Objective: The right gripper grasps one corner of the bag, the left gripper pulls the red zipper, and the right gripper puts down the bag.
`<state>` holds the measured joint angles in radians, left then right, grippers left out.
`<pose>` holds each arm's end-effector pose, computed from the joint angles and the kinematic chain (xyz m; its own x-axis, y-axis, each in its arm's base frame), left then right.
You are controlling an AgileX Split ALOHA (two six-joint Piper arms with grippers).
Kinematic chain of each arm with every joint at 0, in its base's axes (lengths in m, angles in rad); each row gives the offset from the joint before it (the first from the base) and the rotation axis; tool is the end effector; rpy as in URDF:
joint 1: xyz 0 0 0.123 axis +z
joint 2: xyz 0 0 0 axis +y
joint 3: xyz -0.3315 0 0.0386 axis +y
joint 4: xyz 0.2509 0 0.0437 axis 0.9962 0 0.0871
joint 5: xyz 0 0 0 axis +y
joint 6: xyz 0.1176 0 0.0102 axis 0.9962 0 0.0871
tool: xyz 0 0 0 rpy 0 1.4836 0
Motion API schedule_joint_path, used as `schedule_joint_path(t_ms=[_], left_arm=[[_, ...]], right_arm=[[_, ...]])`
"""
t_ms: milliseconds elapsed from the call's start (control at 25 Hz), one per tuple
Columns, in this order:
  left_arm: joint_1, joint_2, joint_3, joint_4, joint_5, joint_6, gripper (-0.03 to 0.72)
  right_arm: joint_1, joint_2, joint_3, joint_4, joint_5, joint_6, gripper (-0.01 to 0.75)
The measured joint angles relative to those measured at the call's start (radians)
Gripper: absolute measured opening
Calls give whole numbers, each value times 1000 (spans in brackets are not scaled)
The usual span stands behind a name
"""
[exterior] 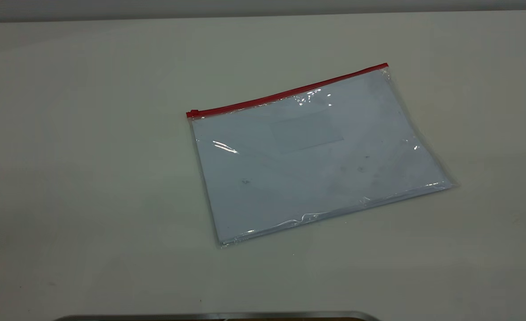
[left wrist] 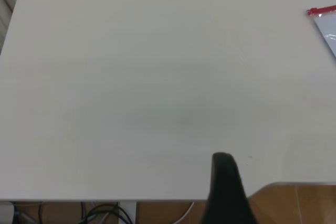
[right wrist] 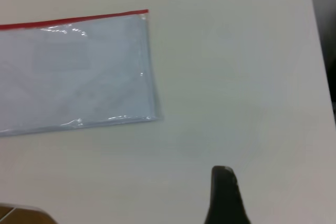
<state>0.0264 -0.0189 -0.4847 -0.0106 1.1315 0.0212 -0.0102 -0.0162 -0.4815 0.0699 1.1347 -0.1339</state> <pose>-0.0323 -0.0020 0.2539 -0.5148 0.0031 -0.8573 -0.0096 0.9999 0.0094 -0.0319 0.0078 0.2529 -0.5143 -0.0987 -0.8519 -0.0979 0.9936 -0.0560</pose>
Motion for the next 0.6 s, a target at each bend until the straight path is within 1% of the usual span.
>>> schedule_joint_path(t_ms=[600], left_arm=[[0, 0, 0, 0, 0, 1, 589]], right_arm=[[0, 0, 0, -8, 0, 10, 547]])
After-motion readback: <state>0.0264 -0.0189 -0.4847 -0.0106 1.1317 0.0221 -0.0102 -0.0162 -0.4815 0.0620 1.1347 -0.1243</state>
